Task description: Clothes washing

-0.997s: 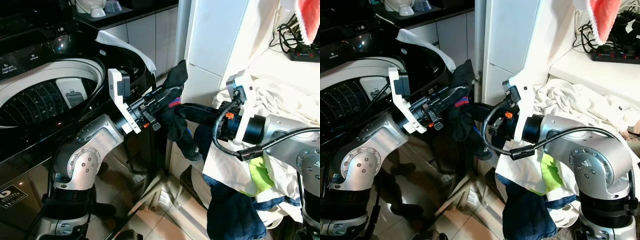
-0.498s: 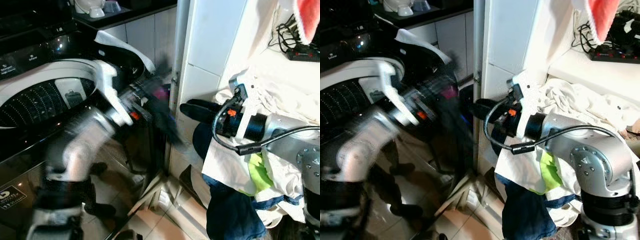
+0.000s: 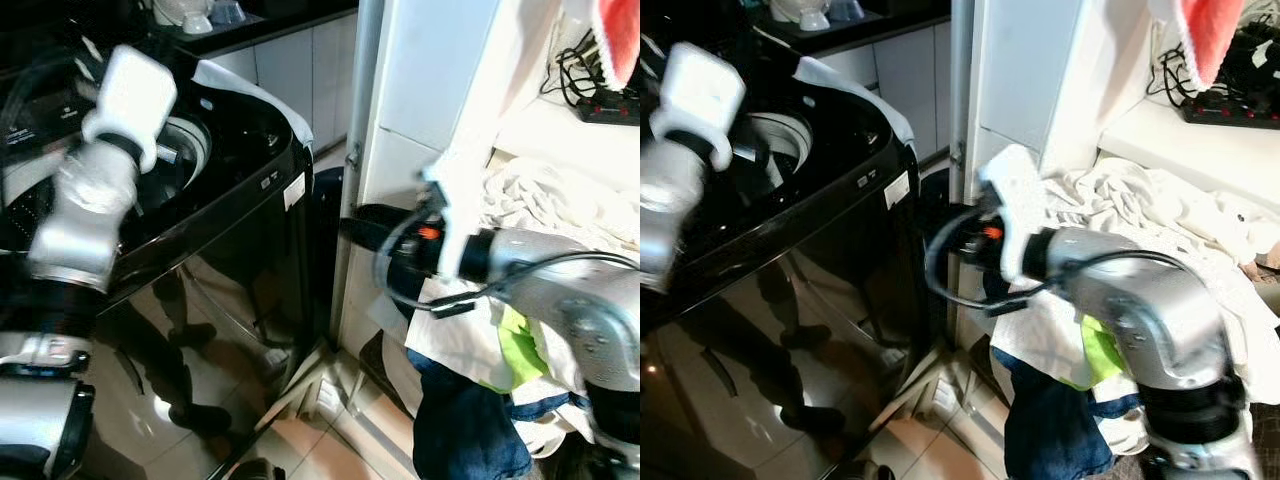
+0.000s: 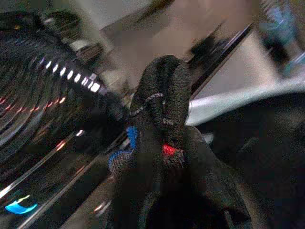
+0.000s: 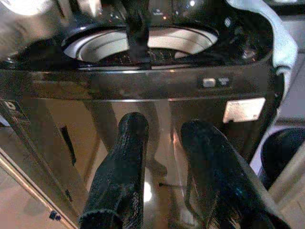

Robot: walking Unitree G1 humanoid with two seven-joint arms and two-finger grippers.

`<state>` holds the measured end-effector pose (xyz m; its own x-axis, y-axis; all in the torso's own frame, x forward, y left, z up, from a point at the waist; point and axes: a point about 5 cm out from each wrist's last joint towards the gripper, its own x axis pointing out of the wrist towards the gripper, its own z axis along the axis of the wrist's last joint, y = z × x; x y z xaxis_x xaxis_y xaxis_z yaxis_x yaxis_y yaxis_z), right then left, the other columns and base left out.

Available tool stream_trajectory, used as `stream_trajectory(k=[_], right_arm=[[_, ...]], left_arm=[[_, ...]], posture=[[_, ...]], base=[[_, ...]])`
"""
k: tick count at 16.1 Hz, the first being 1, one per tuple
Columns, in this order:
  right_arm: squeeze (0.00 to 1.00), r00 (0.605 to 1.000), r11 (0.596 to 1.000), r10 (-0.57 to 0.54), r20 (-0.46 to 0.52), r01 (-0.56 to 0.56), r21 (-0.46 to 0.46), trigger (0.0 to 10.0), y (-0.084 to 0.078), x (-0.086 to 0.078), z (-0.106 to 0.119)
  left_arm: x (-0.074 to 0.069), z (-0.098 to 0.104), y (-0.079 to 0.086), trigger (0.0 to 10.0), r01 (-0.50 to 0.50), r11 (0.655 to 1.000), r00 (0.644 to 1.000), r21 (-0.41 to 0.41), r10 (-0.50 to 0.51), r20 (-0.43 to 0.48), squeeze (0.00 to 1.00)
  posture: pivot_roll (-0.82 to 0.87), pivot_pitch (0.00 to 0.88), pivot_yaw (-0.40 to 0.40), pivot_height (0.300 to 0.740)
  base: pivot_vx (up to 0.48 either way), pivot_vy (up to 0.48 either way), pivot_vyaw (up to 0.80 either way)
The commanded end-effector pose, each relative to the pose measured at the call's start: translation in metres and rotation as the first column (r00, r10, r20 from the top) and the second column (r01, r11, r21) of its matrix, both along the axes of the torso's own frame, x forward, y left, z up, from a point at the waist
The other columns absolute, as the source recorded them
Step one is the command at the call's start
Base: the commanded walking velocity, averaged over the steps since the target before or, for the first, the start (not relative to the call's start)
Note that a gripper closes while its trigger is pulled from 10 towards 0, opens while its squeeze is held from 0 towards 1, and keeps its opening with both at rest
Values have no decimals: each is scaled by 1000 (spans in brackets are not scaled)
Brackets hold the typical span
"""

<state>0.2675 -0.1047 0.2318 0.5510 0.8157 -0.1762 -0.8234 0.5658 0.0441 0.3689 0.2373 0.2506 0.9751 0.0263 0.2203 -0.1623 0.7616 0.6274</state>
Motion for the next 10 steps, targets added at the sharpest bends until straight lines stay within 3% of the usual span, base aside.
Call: stream_trajectory(k=[1,2,4,5,7,10], right_arm=[[0,1000,1000,-9,23,9,-10,10000,3,2,2],[0,999,1000,-8,31,9,-15,10000,7,2,1],[0,999,1000,-9,36,10,-25,10000,12,3,-1],[0,999,999,-8,37,9,-31,10000,13,3,-2],[0,999,999,0,33,2,-51,10000,16,1,-4],[0,1000,998,-15,26,17,-68,10000,14,0,-7]], left_arm=[[3,20,0,10000,-31,999,993,30,28,113,0],[7,22,2,10000,-58,998,987,30,53,152,0],[16,20,3,10000,-73,997,987,7,71,142,0],[21,17,4,10000,-98,995,989,26,95,112,1000],[29,4,12,10000,-188,982,982,-2,188,-13,1000],[34,-6,16,10000,-226,973,971,-42,222,-93,1000]], posture=[[18,0,26,740],[16,0,26,740],[12,0,27,740],[12,0,27,740],[3,0,35,740],[-14,0,47,740]], base=[[0,0,0],[0,0,0],[0,0,0],[0,0,0],[0,0,0],[0,0,0]])
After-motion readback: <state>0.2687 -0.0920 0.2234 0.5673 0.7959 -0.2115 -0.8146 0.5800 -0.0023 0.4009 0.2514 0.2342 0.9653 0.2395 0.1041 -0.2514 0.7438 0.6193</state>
